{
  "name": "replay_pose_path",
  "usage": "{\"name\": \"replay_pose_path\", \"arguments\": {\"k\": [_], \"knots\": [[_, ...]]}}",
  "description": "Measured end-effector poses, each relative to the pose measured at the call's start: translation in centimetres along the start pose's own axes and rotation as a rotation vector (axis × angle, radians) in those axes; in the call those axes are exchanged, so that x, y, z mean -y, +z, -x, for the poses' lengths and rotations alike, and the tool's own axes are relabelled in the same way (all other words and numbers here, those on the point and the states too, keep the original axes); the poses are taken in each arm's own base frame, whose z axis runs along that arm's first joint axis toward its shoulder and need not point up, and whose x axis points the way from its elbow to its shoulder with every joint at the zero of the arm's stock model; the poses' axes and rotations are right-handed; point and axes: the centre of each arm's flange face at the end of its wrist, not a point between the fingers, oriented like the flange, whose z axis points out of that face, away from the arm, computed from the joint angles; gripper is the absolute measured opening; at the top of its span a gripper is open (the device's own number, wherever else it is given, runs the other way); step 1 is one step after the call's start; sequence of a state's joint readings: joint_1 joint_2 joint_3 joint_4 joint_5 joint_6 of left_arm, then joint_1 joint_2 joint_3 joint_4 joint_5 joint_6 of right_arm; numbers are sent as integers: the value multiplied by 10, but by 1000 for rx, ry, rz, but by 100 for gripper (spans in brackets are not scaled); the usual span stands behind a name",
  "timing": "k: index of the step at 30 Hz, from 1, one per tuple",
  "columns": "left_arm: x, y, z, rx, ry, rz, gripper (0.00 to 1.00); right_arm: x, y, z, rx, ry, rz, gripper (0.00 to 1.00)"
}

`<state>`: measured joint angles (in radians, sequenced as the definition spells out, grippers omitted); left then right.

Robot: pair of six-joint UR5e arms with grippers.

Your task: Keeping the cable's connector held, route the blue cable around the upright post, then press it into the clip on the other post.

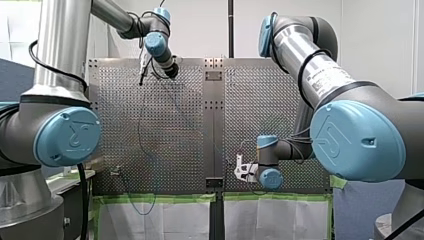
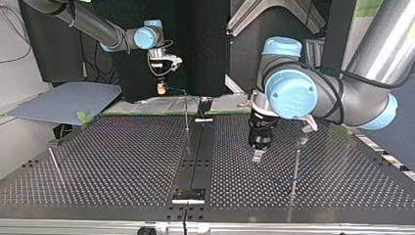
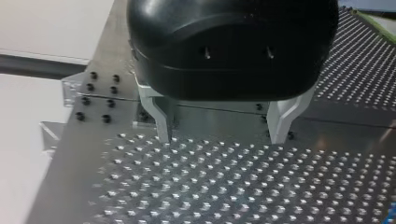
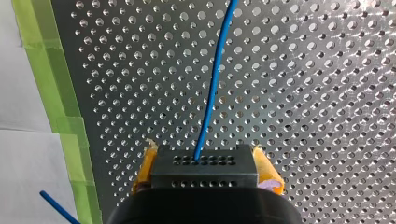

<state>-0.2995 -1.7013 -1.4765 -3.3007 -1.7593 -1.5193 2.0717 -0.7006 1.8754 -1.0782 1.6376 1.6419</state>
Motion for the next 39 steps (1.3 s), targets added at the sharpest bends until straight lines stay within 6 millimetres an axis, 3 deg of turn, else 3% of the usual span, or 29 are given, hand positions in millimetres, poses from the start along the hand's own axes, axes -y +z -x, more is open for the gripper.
{"name": "replay_pose_path", "arguments": {"k": [13, 24, 39], "knots": [[6, 19, -11, 26, -18, 10, 100, 1, 0, 0, 0, -3, -6, 0], [17, 45, -39, 6, -13, 7, 100, 1, 0, 0, -2, -3, -7, 0], [20, 75, -55, -5, 27, 42, 100, 1, 1, 1, -6, -3, -15, 0]]}}
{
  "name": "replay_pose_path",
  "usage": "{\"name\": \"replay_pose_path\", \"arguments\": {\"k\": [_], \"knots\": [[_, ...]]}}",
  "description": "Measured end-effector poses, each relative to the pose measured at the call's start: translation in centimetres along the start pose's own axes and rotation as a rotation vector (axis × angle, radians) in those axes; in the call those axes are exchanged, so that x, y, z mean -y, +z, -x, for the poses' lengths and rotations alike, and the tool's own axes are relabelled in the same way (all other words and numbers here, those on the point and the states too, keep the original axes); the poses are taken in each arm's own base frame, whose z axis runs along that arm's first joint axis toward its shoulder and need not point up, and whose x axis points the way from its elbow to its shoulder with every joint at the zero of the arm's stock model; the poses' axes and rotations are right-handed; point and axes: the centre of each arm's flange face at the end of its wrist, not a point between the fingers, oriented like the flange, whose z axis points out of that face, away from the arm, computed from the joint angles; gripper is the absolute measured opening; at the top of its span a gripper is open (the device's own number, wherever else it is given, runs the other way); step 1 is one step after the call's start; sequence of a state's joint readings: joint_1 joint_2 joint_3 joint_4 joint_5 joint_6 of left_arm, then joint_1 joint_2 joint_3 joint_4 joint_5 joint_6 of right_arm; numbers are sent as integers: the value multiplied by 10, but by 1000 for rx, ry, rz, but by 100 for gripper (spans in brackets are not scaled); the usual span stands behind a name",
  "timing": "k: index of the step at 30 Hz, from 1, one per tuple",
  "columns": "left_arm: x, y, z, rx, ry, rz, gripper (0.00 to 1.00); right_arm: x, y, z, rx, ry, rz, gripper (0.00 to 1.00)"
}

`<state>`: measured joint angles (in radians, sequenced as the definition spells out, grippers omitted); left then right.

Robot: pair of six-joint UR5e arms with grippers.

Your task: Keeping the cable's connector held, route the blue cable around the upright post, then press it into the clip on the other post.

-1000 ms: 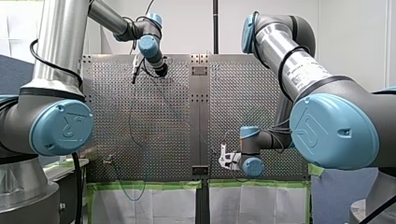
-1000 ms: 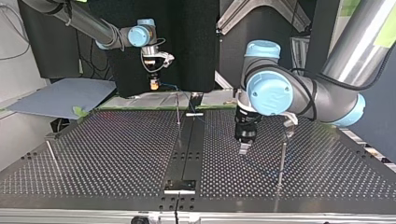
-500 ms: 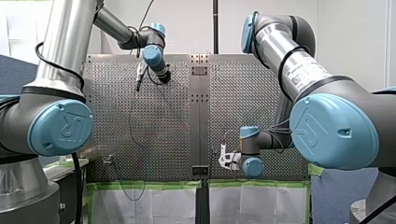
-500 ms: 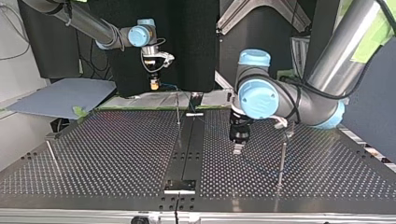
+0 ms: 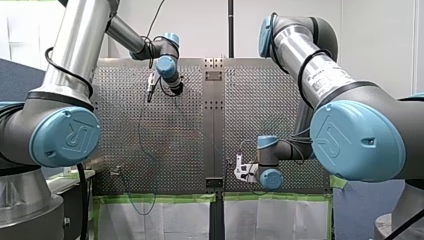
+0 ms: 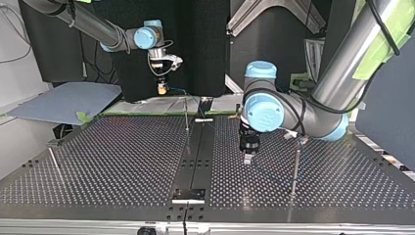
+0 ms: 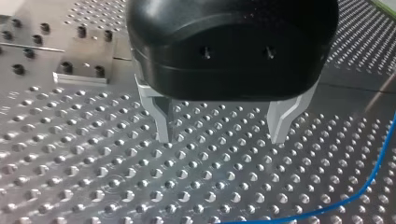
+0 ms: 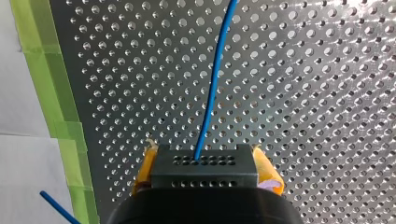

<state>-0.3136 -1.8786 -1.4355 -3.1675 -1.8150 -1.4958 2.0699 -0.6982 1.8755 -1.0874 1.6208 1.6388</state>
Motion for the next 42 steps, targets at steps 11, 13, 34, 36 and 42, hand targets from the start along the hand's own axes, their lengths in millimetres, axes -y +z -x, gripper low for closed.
{"name": "replay_pose_path", "arguments": {"k": [11, 13, 34, 36, 42], "knots": [[-3, 12, 0, 42, 70, 87, 100, 0, 0, 0, -1, 0, -1, 0], [-3, 14, 1, 55, 77, 100, 100, 1, 0, 1, 0, 0, -2, 0], [17, 37, -52, -36, 223, 145, 100, 1, 0, 1, -3, 0, -3, 0], [20, 40, -60, -45, 230, 140, 100, 2, 0, 1, -3, 0, -4, 0], [22, 45, -69, -53, 234, 138, 100, 2, 0, 1, -3, 0, -4, 0]]}}
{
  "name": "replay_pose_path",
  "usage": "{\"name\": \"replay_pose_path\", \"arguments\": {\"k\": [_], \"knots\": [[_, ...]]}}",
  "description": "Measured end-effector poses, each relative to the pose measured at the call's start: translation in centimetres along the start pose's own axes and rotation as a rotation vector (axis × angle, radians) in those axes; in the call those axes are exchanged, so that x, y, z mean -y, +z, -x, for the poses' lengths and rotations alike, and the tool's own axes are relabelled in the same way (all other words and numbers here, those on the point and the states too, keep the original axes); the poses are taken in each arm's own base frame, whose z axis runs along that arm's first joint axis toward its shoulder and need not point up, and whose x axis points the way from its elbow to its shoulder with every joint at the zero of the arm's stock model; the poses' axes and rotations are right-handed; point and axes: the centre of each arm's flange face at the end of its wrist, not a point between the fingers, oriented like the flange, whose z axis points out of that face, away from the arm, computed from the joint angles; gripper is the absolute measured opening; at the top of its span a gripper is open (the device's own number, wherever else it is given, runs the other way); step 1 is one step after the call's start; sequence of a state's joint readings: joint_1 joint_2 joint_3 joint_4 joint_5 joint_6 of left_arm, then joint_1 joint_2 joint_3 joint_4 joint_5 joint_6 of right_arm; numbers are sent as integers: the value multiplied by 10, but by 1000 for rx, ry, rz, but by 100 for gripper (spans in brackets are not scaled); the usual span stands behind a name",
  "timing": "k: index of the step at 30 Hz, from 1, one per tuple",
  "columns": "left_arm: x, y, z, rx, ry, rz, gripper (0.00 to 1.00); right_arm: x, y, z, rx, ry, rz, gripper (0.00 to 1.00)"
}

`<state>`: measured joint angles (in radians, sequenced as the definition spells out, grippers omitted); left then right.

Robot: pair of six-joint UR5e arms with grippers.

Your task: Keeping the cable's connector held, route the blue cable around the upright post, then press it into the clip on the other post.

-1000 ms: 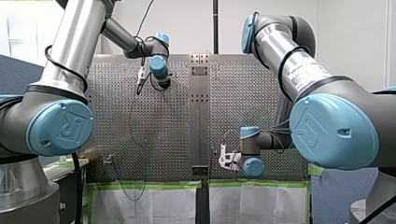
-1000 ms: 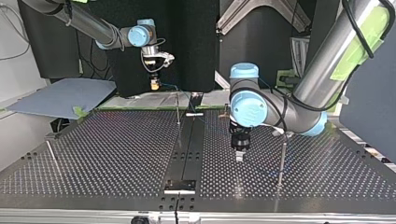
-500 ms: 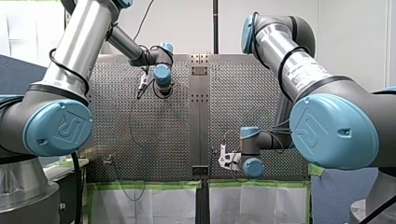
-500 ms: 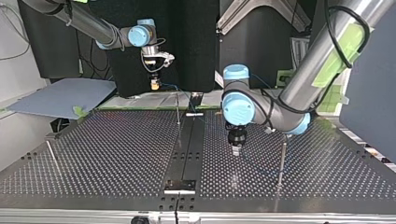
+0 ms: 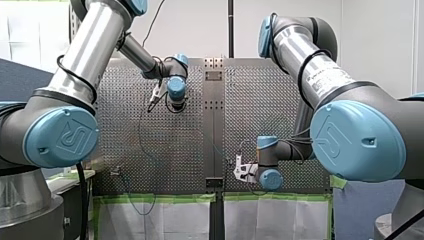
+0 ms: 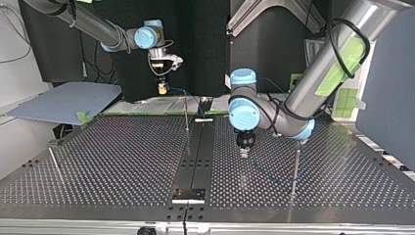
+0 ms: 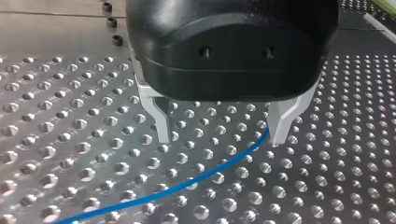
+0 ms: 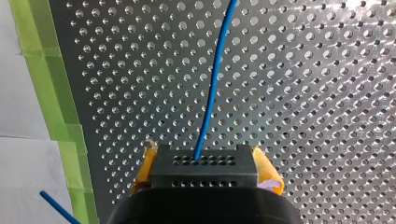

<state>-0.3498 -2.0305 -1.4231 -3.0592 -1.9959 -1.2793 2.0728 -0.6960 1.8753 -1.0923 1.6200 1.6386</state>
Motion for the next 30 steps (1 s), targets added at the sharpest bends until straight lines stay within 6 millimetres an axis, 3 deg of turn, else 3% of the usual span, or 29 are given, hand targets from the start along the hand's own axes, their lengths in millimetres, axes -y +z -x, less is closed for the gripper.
{"name": "replay_pose_path", "arguments": {"k": [8, 16, 30], "knots": [[13, 9, -20, -29, 16, -19, 100, 1, 0, 0, 1, 0, -4, 0], [49, 18, -57, -70, 47, -73, 100, 0, 0, 1, 2, 0, -5, 0], [80, 17, -56, -43, 32, -132, 100, 1, 0, 1, 3, 0, -5, 0]]}}
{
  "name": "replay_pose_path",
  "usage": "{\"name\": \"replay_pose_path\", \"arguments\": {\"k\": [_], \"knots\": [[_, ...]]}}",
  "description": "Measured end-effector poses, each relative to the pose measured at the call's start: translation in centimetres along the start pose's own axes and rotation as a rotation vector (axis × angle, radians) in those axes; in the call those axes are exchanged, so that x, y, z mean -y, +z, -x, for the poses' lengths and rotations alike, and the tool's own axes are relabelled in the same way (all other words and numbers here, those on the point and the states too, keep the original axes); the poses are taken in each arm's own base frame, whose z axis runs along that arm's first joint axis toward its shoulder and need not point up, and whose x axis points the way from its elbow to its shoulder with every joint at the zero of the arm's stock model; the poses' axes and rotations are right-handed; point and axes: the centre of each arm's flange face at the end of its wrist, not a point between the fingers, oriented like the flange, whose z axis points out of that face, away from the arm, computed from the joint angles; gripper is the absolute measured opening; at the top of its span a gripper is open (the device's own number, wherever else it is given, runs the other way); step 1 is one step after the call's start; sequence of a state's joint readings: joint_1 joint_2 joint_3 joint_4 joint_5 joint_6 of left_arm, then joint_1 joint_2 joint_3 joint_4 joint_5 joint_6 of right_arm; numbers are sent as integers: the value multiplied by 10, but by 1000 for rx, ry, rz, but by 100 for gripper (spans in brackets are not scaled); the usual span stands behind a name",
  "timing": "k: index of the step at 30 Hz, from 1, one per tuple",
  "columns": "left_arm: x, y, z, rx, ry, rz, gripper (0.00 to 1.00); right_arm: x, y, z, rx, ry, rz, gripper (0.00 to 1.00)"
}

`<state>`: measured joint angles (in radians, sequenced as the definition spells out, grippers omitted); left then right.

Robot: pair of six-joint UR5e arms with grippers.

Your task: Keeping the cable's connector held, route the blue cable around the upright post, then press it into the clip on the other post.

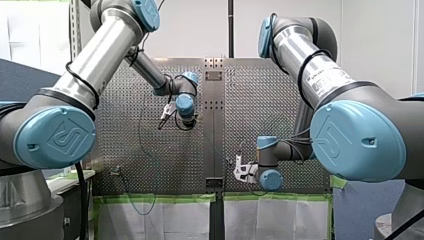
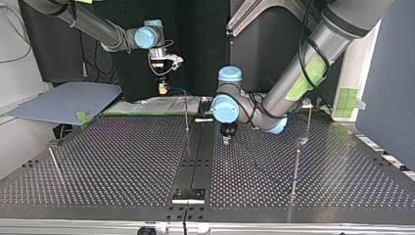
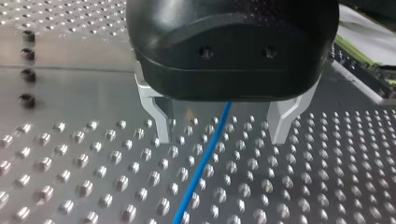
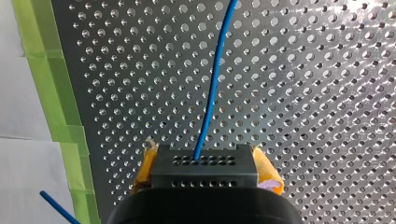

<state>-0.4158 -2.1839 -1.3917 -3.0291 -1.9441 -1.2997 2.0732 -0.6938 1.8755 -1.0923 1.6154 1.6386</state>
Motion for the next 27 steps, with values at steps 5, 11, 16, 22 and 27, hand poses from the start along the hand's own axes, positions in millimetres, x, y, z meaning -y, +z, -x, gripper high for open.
{"name": "replay_pose_path", "arguments": {"k": [5, 11, 16, 22, 27], "knots": [[22, 4, -3, -17, 17, -27, 100, 0, 0, 0, 1, 0, -1, 0], [46, 12, -3, -17, 29, -33, 100, 0, 0, 1, 2, -1, -2, 0], [51, 15, -4, -17, 31, -34, 100, 0, 0, 1, 2, -2, -2, 0], [64, 19, -31, -78, 81, -41, 100, 0, -1, 1, 4, -3, -2, 0], [77, 20, -53, -123, 120, -50, 100, 1, -1, 1, 4, -3, -2, 0]]}}
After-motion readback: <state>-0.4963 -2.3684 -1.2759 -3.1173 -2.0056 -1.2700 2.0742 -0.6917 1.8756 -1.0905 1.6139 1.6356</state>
